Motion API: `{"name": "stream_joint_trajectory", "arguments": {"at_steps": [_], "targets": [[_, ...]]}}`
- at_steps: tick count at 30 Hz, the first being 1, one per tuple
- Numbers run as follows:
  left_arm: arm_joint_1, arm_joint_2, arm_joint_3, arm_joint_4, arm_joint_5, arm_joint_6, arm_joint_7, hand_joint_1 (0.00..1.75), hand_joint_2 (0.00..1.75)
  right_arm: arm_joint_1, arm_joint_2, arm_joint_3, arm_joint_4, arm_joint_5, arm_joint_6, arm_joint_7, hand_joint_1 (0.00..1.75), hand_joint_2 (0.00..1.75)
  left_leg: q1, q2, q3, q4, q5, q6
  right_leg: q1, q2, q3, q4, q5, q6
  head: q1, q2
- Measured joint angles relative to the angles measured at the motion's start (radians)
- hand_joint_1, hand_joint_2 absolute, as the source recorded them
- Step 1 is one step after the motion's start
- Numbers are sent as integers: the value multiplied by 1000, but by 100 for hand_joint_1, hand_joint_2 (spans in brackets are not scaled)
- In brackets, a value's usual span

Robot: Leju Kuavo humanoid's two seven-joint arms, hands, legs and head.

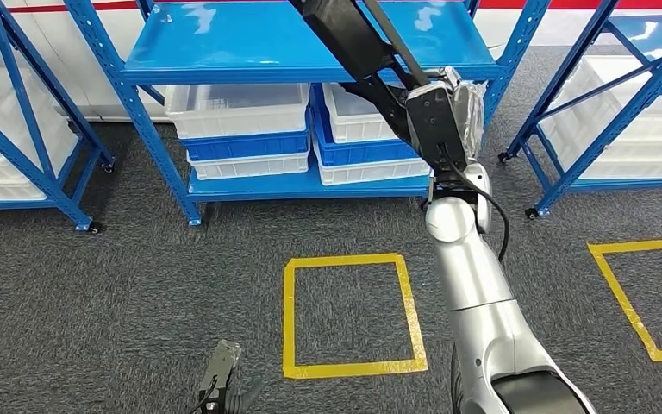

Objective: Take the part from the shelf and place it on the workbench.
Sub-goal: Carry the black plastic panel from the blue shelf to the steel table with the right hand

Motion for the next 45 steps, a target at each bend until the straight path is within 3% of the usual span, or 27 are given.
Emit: {"name": "stream_joint_trajectory", "arguments": {"at_steps": [2,4,6,8,9,11,13,14,15,16,18,20,21,23,25,28,30,31,32,34,36,38,39,41,43,45], "targets": [[-2,-2,0,0,-1,-7,1,0,175,15,-10,-8,-12,1,0,3,175,175,-1,0,-10,1,10,-5,0,0,90,-120,34,9,2,0],[-5,-5,0,0,-5,-12,2,0,175,26,-18,-14,-32,6,-1,3,175,175,-4,0,-18,4,19,-14,5,0,185,-265,45,4,2,0],[-7,-6,0,0,-10,-15,2,0,175,38,-25,-18,-52,13,-5,4,175,175,-6,1,-23,5,28,-24,10,1,213,-315,40,-6,2,0],[-8,-8,0,0,-17,-17,2,0,175,55,-34,-24,-70,19,-8,8,175,175,-6,0,-28,9,28,-34,5,1,208,-317,47,-17,2,0],[-8,-9,0,0,-20,-18,2,0,175,63,-37,-27,-78,21,-9,9,175,175,-5,0,-35,24,14,-40,2,0,206,-318,52,-24,-1,0],[-11,-9,0,0,-27,-19,5,0,175,75,-43,-34,-93,22,-10,11,175,175,-1,-1,-71,111,-50,-52,-2,0,200,-320,61,-38,-9,0],[-13,-9,0,0,-31,-19,10,0,175,83,-51,-41,-100,16,-10,11,175,175,4,0,-124,248,-117,-61,-2,1,191,-318,67,-44,-15,0],[-14,-9,0,0,-32,-19,12,0,175,88,-55,-44,-100,10,-10,11,175,175,5,0,-139,293,-129,-63,-1,4,188,-316,69,-44,-15,0],[-15,-9,0,0,-33,-18,13,0,175,93,-60,-48,-100,4,-10,10,175,175,6,-1,-135,300,-122,-63,-1,8,185,-314,70,-43,-15,0],[-17,-9,0,0,-33,-16,13,0,175,96,-63,-51,-100,-4,-9,9,175,175,7,-2,-111,266,-98,-61,-1,13,183,-312,71,-42,-16,0],[-21,-8,0,0,-33,-14,11,0,175,99,-68,-59,-101,-27,-8,1,175,175,8,-26,-25,131,-44,-50,0,26,180,-310,73,-39,-16,0],[-23,-7,0,0,-33,-12,6,0,175,101,-70,-64,-102,-49,-8,-9,175,175,8,-51,31,38,-28,-40,-1,40,175,-309,78,-30,-15,0],[-23,-6,0,0,-33,-9,4,0,175,104,-70,-66,-103,-56,-8,-13,175,175,6,-54,38,26,-33,-37,-3,48,171,-309,82,-24,-15,0],[-25,-5,0,-1,-32,-3,-1,0,175,111,-73,-72,-107,-62,-8,-17,175,175,5,-37,39,12,-30,-30,-6,59,160,-308,87,-13,-18,0],[-29,-6,1,-2,-30,2,-5,0,175,116,-76,-78,-111,-63,-8,-18,175,175,10,-17,39,-4,-23,-18,-5,45,131,-269,65,-11,-13,0],[-31,-5,4,-3,-23,9,-9,0,175,120,-77,-81,-112,-67,-8,-20,175,175,10,13,33,-9,-15,-9,-4,17,40,-77,-13,-15,-1,0],[-31,-3,7,-3,-16,15,-14,0,175,121,-76,-81,-107,-71,-8,-22,175,175,10,31,28,-7,-14,-9,-6,13,12,-11,-26,-6,2,0],[-31,-2,10,-3,-12,17,-17,0,175,119,-75,-81,-104,-73,-8,-24,175,175,10,40,26,-4,-13,-9,-9,9,29,-37,-9,3,3,0],[-31,0,14,-3,-9,19,-20,0,175,115,-73,-82,-101,-75,-8,-27,175,175,10,49,24,0,-14,-11,-11,0,62,-97,16,13,4,0],[-32,7,26,-4,2,23,-27,0,175,103,-62,-82,-93,-81,-8,-37,175,175,6,67,16,13,-18,-20,-9,-39,135,-234,55,21,7,0],[-33,15,40,-4,18,32,-36,0,175,91,-46,-82,-79,-93,-12,-51,175,175,-1,83,9,22,-19,-32,-3,-54,160,-288,66,9,6,0],[-32,22,56,-4,35,41,-44,0,175,82,-33,-82,-59,-108,-17,-63,175,175,0,98,6,24,-17,-40,-2,-31,153,-287,73,-7,3,0],[-32,26,64,-4,42,45,-48,0,175,76,-28,-82,-47,-115,-18,-68,175,175,4,95,4,30,-23,-45,-3,-22,150,-287,77,-13,1,0],[-28,33,80,-4,53,48,-58,0,175,58,-16,-83,-18,-130,-21,-79,175,175,10,58,-22,88,-69,-54,-6,-4,144,-287,86,-27,-2,0],[-20,40,95,-4,60,49,-66,0,175,41,-3,-83,10,-141,-23,-88,175,175,12,16,-77,212,-140,-60,-6,15,136,-287,92,-37,-8,0],[-8,46,106,-4,65,50,-71,0,175,36,3,-83,31,-150,-24,-92,175,175,12,5,-118,301,-169,-58,-2,37,130,-287,96,-42,-13,0]]}}
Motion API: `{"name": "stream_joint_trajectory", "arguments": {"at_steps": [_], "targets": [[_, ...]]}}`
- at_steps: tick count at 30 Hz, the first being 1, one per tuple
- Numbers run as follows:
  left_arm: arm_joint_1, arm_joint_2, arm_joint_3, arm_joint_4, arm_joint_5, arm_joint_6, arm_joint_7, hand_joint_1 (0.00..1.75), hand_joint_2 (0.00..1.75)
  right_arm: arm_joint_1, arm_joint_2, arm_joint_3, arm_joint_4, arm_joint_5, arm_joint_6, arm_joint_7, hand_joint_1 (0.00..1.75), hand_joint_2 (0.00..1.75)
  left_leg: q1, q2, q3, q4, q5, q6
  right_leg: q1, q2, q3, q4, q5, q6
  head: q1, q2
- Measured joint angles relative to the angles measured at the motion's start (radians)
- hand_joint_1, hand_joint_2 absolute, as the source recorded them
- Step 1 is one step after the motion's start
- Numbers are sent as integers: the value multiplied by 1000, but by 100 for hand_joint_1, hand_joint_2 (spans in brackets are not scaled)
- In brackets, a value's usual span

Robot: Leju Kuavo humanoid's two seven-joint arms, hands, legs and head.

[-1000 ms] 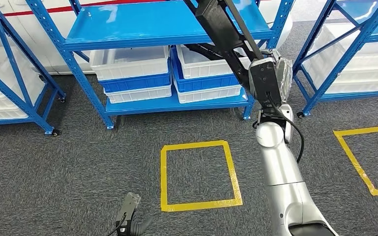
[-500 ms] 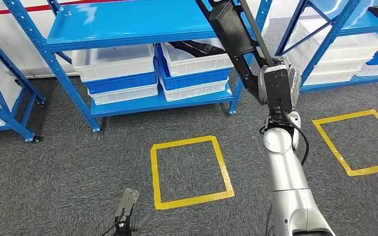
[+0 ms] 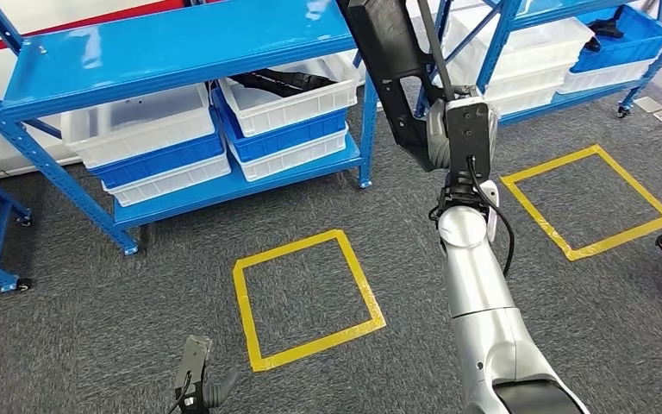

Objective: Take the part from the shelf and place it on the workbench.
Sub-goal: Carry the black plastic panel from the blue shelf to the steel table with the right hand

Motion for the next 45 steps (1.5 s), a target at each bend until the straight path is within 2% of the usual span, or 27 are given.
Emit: {"name": "stream_joint_trajectory", "arguments": {"at_steps": [1,2,5,6,8,9,11,13,15,16,17,19,21,22,24,26,28,30,31,33,35,37,39,40,42,43,45], "targets": [[5,2,5,0,3,0,-3,0,175,0,1,0,8,-3,0,-1,175,175,0,-3,2,-3,12,3,2,11,-2,0,2,-1,-1,0],[8,4,10,0,6,1,-5,0,175,-1,1,-1,15,-7,-1,-3,175,175,0,-9,25,-45,41,8,3,23,-3,1,4,-1,-1,0],[14,12,22,0,7,3,-13,0,175,-1,1,-3,24,-17,-6,-11,175,175,2,-68,123,-225,118,24,7,54,-7,2,9,5,-2,0],[17,14,24,0,5,4,-16,0,175,1,0,-4,25,-22,-9,-12,175,175,1,-80,138,-252,122,26,6,63,-11,2,12,9,-1,0],[21,15,27,-1,0,5,-21,0,175,12,-5,-4,23,-32,-13,-12,175,175,-2,-67,142,-265,123,28,2,82,-18,-2,19,21,-1,0],[22,15,28,-2,-2,5,-22,0,175,21,-9,-5,21,-35,-15,-12,175,175,-1,-56,144,-270,127,32,1,80,-23,-2,20,26,-1,0],[23,15,31,-3,-7,5,-25,0,175,38,-18,-6,14,-38,-18,-12,175,175,1,-33,146,-281,135,42,3,39,-48,38,-3,29,5,0],[27,16,35,-4,-14,4,-26,0,175,59,-24,-8,3,-39,-21,-12,175,175,-1,-6,144,-283,138,46,5,-10,-106,162,-61,25,13,0],[32,16,39,-4,-20,5,-27,0,175,92,-30,-11,-13,-39,-24,-10,175,175,-2,23,142,-283,138,46,4,-23,-153,274,-99,28,15,0],[34,15,40,-4,-24,6,-27,0,175,111,-34,-15,-24,-39,-26,-9,175,175,-3,36,141,-282,138,46,3,-27,-149,278,-97,34,16,0],[34,14,40,-4,-28,6,-27,0,175,129,-39,-20,-37,-40,-27,-8,175,175,-3,47,141,-282,138,46,2,-33,-125,240,-83,42,16,0],[34,10,40,-6,-38,8,-27,0,175,159,-51,-32,-71,-41,-30,-7,175,175,-6,69,140,-278,135,42,4,-75,-40,96,-41,51,19,0],[34,6,40,-10,-47,6,-27,0,175,183,-61,-45,-107,-42,-32,-6,175,175,-12,89,140,-274,132,34,10,-104,11,5,-18,41,20,0],[34,4,40,-11,-49,2,-27,0,175,196,-66,-51,-124,-42,-33,-5,175,175,-15,99,140,-274,132,29,13,-101,14,-4,-16,33,19,0],[34,0,40,-13,-52,-8,-26,0,175,225,-78,-66,-153,-41,-33,-4,175,175,-12,114,142,-274,130,19,11,-76,12,-6,-9,19,18,0],[32,-4,40,-15,-59,-7,-25,0,175,250,-88,-81,-177,-41,-34,-3,175,175,-6,79,132,-241,98,8,6,-53,11,-9,-1,7,14,0],[32,-5,40,-16,-70,0,-23,0,175,269,-92,-93,-195,-42,-34,-2,175,175,-2,21,88,-132,28,0,4,-31,8,-10,4,-1,7,0],[32,-7,40,-16,-78,7,-20,0,175,287,-92,-106,-205,-46,-31,0,175,175,-1,1,35,-12,-23,0,7,-6,5,-10,7,-6,2,0],[32,-7,40,-16,-81,9,-19,0,175,297,-93,-113,-209,-49,-28,0,175,175,-2,-2,26,6,-20,2,9,8,4,-10,9,-7,1,0],[30,-8,40,-17,-86,11,-18,0,175,312,-95,-125,-217,-51,-22,1,175,175,-3,-15,65,-72,39,14,13,38,4,-9,11,-7,0,0],[26,-8,40,-19,-87,12,-18,0,175,315,-96,-132,-225,-52,-18,1,175,175,-3,-61,132,-204,97,31,14,63,2,-9,15,-3,1,0],[22,-8,40,-20,-89,13,-18,0,175,315,-97,-138,-230,-54,-16,1,175,175,-5,-90,162,-266,109,41,8,86,-5,-10,21,7,3,0],[19,-11,40,-22,-91,14,-19,0,175,319,-99,-146,-234,-55,-15,1,175,175,-8,-72,168,-280,113,44,3,109,-13,-14,29,20,0,0],[18,-12,40,-23,-93,16,-19,0,175,322,-101,-150,-236,-56,-15,1,175,175,-6,-60,173,-291,119,47,4,103,-19,-11,28,24,-1,0],[16,-14,40,-27,-96,18,-21,0,175,324,-107,-159,-241,-61,-14,0,175,175,-1,-33,181,-313,132,53,9,48,-52,45,-1,24,7,0],[17,-15,40,-27,-97,19,-21,0,175,323,-109,-163,-241,-66,-14,-1,175,175,-2,-19,182,-317,135,55,9,11,-82,104,-28,21,11,0],[21,-16,40,-27,-97,19,-23,0,175,326,-114,-171,-242,-77,-12,-3,175,175,-4,12,179,-318,136,56,4,-21,-146,241,-80,25,17,0]]}}
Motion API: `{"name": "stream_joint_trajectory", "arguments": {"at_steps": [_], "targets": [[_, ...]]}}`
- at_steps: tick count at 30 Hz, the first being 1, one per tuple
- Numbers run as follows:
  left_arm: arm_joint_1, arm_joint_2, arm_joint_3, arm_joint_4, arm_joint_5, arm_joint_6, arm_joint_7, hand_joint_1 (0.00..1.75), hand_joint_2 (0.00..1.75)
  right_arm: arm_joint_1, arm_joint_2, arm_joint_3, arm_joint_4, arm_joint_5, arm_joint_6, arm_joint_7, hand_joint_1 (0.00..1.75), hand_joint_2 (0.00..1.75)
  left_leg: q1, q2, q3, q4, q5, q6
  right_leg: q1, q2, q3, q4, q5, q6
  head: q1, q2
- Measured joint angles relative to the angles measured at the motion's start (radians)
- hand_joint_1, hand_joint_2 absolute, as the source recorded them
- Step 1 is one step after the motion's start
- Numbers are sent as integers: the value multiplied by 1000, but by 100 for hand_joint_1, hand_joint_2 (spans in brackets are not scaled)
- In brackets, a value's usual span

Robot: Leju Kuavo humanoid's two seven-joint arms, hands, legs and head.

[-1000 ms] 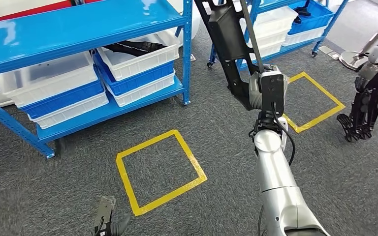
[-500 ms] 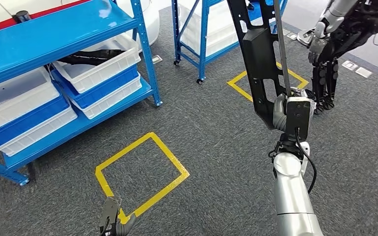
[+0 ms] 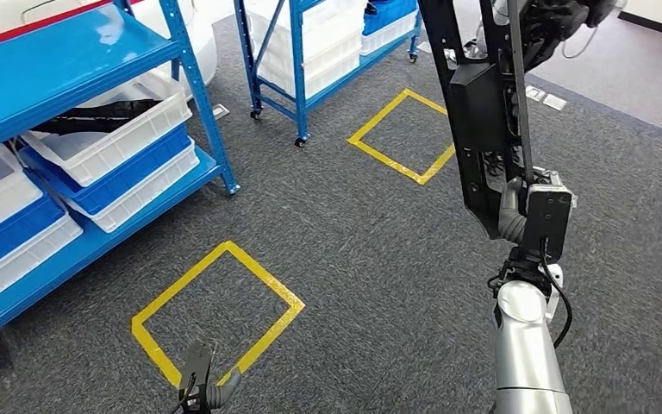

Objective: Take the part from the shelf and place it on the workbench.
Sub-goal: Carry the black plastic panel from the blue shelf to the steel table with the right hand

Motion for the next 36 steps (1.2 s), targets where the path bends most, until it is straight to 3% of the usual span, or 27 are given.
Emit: {"name": "stream_joint_trajectory", "arguments": {"at_steps": [1,2,4,5,7,10,12,14,16,17,19,20,22,23,25,27,29,31,32,33,35,36], "targets": [[2,0,0,0,1,0,0,0,175,4,-3,-5,0,-4,1,-1,175,175,0,14,-1,0,0,-1,-4,-4,-14,32,-8,7,1,0],[3,1,0,0,2,-1,-1,0,175,7,-7,-11,0,-6,3,-2,175,175,0,28,-2,2,-1,-2,-9,-8,-6,24,0,18,2,0],[3,1,0,0,5,-6,-3,0,175,8,-15,-19,0,-7,4,-4,175,175,1,53,-2,9,-7,-12,-18,-36,70,-104,46,42,3,0],[3,3,1,0,6,-8,-4,0,175,7,-17,-22,0,-7,4,-6,175,175,-2,64,-3,16,-13,-20,-18,-59,111,-171,65,47,5,0],[3,6,1,-1,8,-9,-7,0,175,5,-21,-27,-1,-8,4,-9,175,175,-7,83,-4,27,-23,-35,-15,-83,151,-240,81,35,3,0],[4,10,2,-1,9,-8,-11,0,175,5,-26,-35,-1,-12,5,-11,175,175,-4,102,-4,33,-31,-46,-12,-53,144,-240,84,6,-1,0],[6,12,4,-1,10,-8,-14,0,175,2,-28,-38,-1,-15,5,-12,175,175,3,63,-21,78,-69,-52,-13,-31,141,-241,89,-5,-5,0],[14,16,7,0,12,-8,-17,0,175,-3,-28,-39,1,-23,7,-13,175,175,5,8,-76,199,-139,-54,-10,-9,138,-241,92,-13,-10,0],[25,19,10,0,15,-8,-19,0,175,-6,-28,-40,6,-34,7,-14,175,175,2,-11,-132,307,-176,-47,-2,19,136,-241,95,-19,-14,0],[29,21,12,0,16,-8,-21,0,175,-7,-28,-40,9,-38,7,-14,175,175,-1,-15,-140,314,-165,-39,3,34,135,-241,96,-21,-15,0],[33,25,16,0,17,-8,-23,0,175,-8,-29,-41,14,-44,7,-15,175,175,-13,-36,-102,222,-94,-14,10,62,136,-241,98,-24,-15,0],[34,28,19,0,18,-8,-24,0,175,-9,-29,-41,15,-45,7,-16,175,175,-19,-62,-71,155,-59,2,11,73,137,-241,99,-24,-15,0],[34,33,24,0,19,-8,-25,0,175,-13,-30,-42,19,-46,7,-19,175,175,-28,-100,-27,64,-22,21,9,95,134,-242,102,-22,-13,0],[34,35,26,0,19,-9,-26,0,175,-13,-31,-43,20,-47,6,-20,175,175,-30,-104,-21,50,-22,26,6,105,132,-244,105,-19,-13,0],[35,33,28,0,19,-9,-26,0,175,-11,-35,-45,22,-48,5,-22,175,175,-31,-80,-12,29,-11,29,2,119,126,-250,113,-8,-17,0],[35,31,28,0,19,-10,-26,0,175,-12,-39,-48,23,-49,4,-24,175,175,-26,-52,4,-4,6,28,5,78,107,-225,99,-4,-13,0],[37,29,29,0,20,-12,-27,0,175,-16,-41,-49,25,-58,3,-29,175,175,-24,-24,10,-20,13,25,4,18,56,-121,48,-3,-7,0],[41,29,30,1,23,-13,-28,0,175,-14,-42,-51,28,-72,1,-31,175,175,-22,5,7,-20,12,22,-8,0,1,-5,7,9,-4,0],[43,29,31,1,24,-13,-29,0,175,-11,-43,-53,31,-78,1,-32,175,175,-20,19,6,-18,11,19,-15,-5,-4,11,5,21,-4,0],[43,29,32,1,25,-13,-29,0,175,-9,-44,-55,33,-82,-1,-32,175,175,-17,33,5,-15,8,13,-22,-11,12,-13,18,36,-4,0],[43,31,32,1,27,-12,-30,0,175,-9,-47,-58,35,-86,-2,-32,175,175,-11,56,1,1,-4,-5,-32,-46,86,-139,59,65,-3,0],[43,33,33,1,28,-12,-31,0,175,-9,-48,-59,36,-87,-3,-32,175,175,-11,67,-3,13,-12,-16,-33,-61,117,-194,74,68,-3,0]]}}
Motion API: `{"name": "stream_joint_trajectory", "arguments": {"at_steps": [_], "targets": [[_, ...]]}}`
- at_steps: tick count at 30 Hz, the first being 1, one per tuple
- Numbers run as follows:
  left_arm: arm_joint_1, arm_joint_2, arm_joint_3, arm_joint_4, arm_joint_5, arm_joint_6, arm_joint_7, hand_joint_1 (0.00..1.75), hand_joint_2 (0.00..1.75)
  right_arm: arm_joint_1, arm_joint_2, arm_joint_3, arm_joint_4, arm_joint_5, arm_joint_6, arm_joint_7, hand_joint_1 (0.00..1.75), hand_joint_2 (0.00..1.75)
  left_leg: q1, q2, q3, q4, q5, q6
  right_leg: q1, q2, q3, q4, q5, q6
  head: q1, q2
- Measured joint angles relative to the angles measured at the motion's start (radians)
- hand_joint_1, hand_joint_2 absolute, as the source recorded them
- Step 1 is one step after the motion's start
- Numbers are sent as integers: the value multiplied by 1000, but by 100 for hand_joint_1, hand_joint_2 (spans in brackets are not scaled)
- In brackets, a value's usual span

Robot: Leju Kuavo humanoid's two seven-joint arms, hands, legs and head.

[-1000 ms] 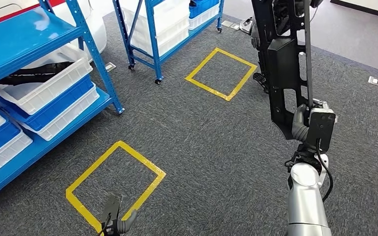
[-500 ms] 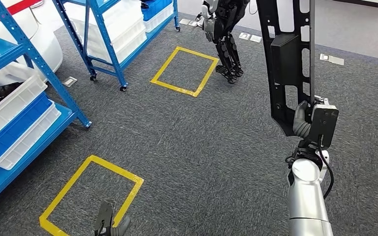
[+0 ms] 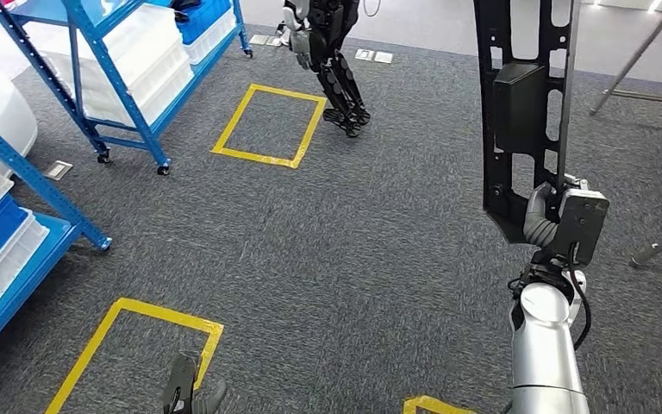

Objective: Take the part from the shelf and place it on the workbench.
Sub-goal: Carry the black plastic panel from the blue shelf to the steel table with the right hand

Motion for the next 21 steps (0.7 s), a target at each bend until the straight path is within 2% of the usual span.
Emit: {"name": "stream_joint_trajectory", "arguments": {"at_steps": [1,2,4,5,6,8,9,10,11,12,13,15,17,19,20,21], "targets": [[0,2,0,0,2,0,-1,0,175,-1,-1,0,2,0,-1,0,175,175,0,9,-3,10,-6,-10,2,-10,18,-31,7,-5,-1,0],[0,3,1,0,3,1,-1,0,175,-1,-2,-1,4,0,-1,-1,175,175,-1,18,-5,16,-10,-17,6,-9,21,-37,6,-16,-2,0],[1,4,1,0,5,1,-2,0,175,0,-6,-2,7,0,-2,-2,175,175,4,32,-4,20,-14,-25,12,14,15,-34,8,-40,-7,0],[1,4,2,0,6,0,-2,0,175,0,-8,-3,8,-1,-2,-3,175,175,9,22,-6,27,-23,-29,12,24,13,-34,10,-48,-10,0],[1,4,2,0,6,-1,-2,0,175,-1,-8,-3,9,-1,-2,-4,175,175,12,1,-14,48,-43,-32,12,34,11,-34,12,-56,-12,0],[4,4,5,0,6,-3,-3,0,175,-6,-6,-3,12,-1,-3,-7,175,175,16,-55,-60,152,-110,-34,15,54,8,-35,16,-67,-19,0],[7,4,7,1,7,-4,-4,0,175,-8,-4,-3,14,0,-5,-8,175,175,15,-71,-95,222,-142,-31,19,65,6,-35,18,-71,-21,0],[9,5,10,1,8,-6,-4,0,175,-9,-1,-2,17,0,-7,-9,175,175,13,-78,-127,281,-162,-26,24,78,3,-35,20,-74,-24,0],[11,6,12,2,10,-7,-5,0,175,-9,2,-2,20,2,-10,-9,175,175,9,-82,-145,310,-163,-17,29,91,1,-35,22,-77,-24,0],[12,7,15,2,11,-8,-5,0,175,-10,5,-1,23,4,-14,-9,175,175,3,-87,-145,300,-143,-6,33,105,0,-35,24,-80,-25,0],[12,8,17,2,12,-9,-6,0,175,-11,8,1,26,7,-16,-9,175,175,-6,-97,-125,255,-109,6,36,118,-1,-35,25,-83,-24,0],[10,14,21,3,14,-12,-7,0,175,-17,16,4,30,10,-21,-9,175,175,-23,-143,-60,122,-40,33,37,142,-2,-35,29,-86,-24,0],[8,21,24,3,18,-13,-7,0,175,-23,22,7,35,12,-22,-9,175,175,-32,-170,-22,47,-14,46,35,163,-6,-35,34,-84,-25,0],[7,22,25,3,23,-12,-8,0,175,-29,24,9,41,15,-23,-8,175,175,-33,-148,-16,32,-10,49,33,184,-10,-41,42,-74,-26,0],[6,22,26,3,25,-11,-9,0,175,-34,24,10,44,17,-23,-8,175,175,-30,-134,-10,19,-2,47,35,178,-14,-41,44,-71,-26,0],[6,22,27,3,26,-10,-11,0,175,-41,24,11,48,19,-23,-9,175,175,-28,-121,-4,3,8,47,38,158,-22,-31,37,-70,-25,0]]}}
